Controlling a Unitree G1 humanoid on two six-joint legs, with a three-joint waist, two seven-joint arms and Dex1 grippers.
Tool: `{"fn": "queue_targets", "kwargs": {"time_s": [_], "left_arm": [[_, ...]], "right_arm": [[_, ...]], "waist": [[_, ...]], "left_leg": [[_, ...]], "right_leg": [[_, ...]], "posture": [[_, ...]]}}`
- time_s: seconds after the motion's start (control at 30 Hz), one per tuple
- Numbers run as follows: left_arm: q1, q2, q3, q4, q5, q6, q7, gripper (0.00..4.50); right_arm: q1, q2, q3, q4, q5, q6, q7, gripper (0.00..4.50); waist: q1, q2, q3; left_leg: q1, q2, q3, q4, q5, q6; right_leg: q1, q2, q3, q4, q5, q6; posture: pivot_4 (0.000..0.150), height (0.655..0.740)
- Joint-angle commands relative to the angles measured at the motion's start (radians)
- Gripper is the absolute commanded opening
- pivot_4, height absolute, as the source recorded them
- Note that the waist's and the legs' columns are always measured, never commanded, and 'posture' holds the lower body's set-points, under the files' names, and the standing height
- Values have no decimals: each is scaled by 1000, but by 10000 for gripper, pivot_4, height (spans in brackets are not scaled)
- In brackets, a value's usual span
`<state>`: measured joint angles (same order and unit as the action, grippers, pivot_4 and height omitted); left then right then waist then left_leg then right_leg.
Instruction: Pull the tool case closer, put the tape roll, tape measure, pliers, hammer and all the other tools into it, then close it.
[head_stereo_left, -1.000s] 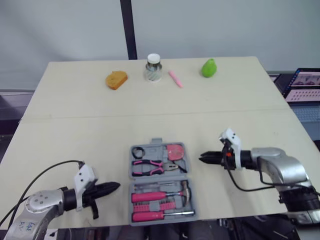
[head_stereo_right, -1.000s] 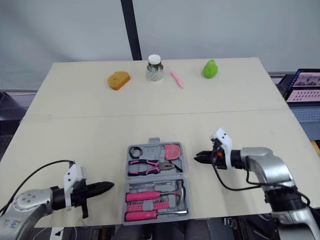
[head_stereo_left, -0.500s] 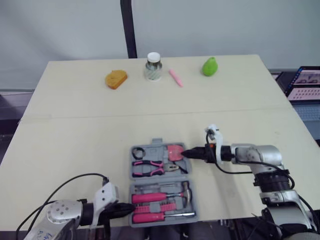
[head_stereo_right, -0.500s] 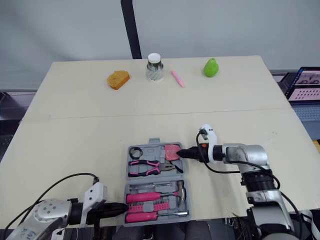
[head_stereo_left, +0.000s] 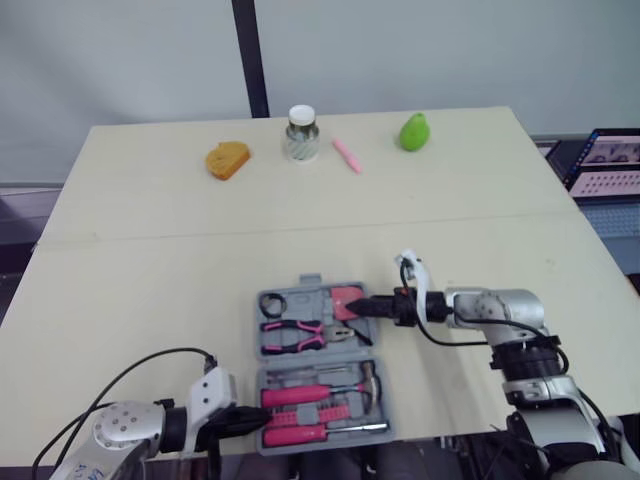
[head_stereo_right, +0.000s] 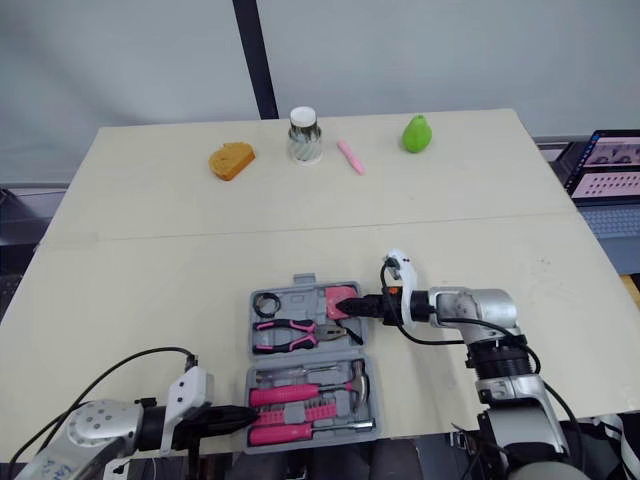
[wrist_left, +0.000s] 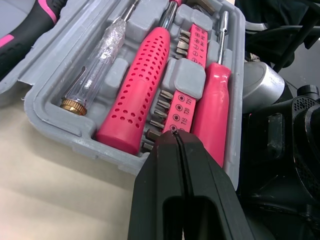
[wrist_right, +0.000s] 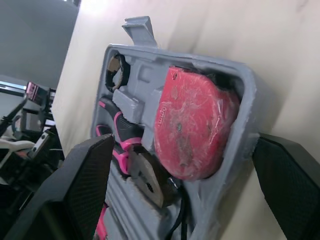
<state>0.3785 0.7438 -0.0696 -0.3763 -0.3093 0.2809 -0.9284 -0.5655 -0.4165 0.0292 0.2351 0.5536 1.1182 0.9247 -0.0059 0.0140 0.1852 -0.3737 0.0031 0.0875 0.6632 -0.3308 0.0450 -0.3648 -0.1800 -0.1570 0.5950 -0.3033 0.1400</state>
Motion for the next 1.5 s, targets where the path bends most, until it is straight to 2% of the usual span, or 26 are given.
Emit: {"fn": "queue_targets", "kwargs": {"time_s": [0.03, 0.43, 0.6, 0.7, 0.83, 0.97, 1.07, 1.23, 1.43, 1.5], "left_arm": [[19, 8, -17, 56, 41, 19, 17, 0], [-18, -16, 3, 70, 8, 33, 22, 0], [-35, -33, 55, 47, -59, 80, 28, 0], [-30, -32, 133, -8, -152, 142, 27, 0], [29, 31, 328, -105, -315, 264, -9, 0], [32, 102, 470, -65, -321, 278, -33, 0], [-3, 118, 503, -4, -306, 260, -40, 0], [-35, 109, 487, 46, -278, 231, -41, 0], [-46, 59, 522, 99, -189, 127, 31, 0], [-47, 47, 551, 120, -188, 98, 29, 5339]], "right_arm": [[-18, 4, -17, -60, 68, -6, 63, 43825], [-22, -74, -8, -231, 165, 33, 150, 43825], [-5, -113, -3, -337, 219, 63, 169, 43825], [1, -138, -8, -391, 261, 87, 175, 43825], [26, -210, -2, -479, 320, 117, 209, 43825], [85, -305, 4, -567, 370, 131, 264, 43825], [118, -359, 7, -586, 380, 124, 284, 43825], [181, -414, 1, -568, 340, 61, 280, 43825], [355, -482, -101, -429, 111, -317, 269, 43825], [394, -499, -147, -353, 62, -404, 262, 45000]], "waist": [[0, 0, 0], [1, 0, 0], [0, 0, 0], [1, -1, 1], [2, -4, 3], [7, -5, 4], [8, -5, 4], [4, -7, 4], [11, -7, 4], [11, -8, 4]], "left_leg": [[0, 0, 1, 0, 0, 0], [0, 1, 5, 0, 0, 0], [-2, 3, 6, 0, 1, -1], [-2, 3, 6, 0, 1, -2], [-4, 4, 5, 0, 0, -1], [-5, 3, 5, 1, -1, 0], [-6, 2, 5, 1, -2, 0], [-8, 1, 5, 1, -2, 1], [-10, 0, 5, 1, -2, 1], [-11, 0, 6, 2, -1, 1]], "right_leg": [[0, 0, 0, 0, 0, 0], [-6, -1, 2, 6, 0, 0], [-9, -1, 2, 7, 0, -3], [-9, 0, 2, 7, 0, -3], [-10, 0, 1, 6, 0, -3], [-10, -1, 0, 4, 0, -3], [-10, 0, -1, 2, 0, -3], [-10, 0, -1, -1, 1, 0], [-11, 0, -2, -2, 2, 0], [-11, 0, -2, -2, 2, 1]], "posture": [[1500, 7400], [1500, 7400], [1500, 7400], [1500, 7400], [1500, 7400], [1500, 7400], [1500, 7400], [1500, 7400], [1500, 7400], [1500, 7400]]}}
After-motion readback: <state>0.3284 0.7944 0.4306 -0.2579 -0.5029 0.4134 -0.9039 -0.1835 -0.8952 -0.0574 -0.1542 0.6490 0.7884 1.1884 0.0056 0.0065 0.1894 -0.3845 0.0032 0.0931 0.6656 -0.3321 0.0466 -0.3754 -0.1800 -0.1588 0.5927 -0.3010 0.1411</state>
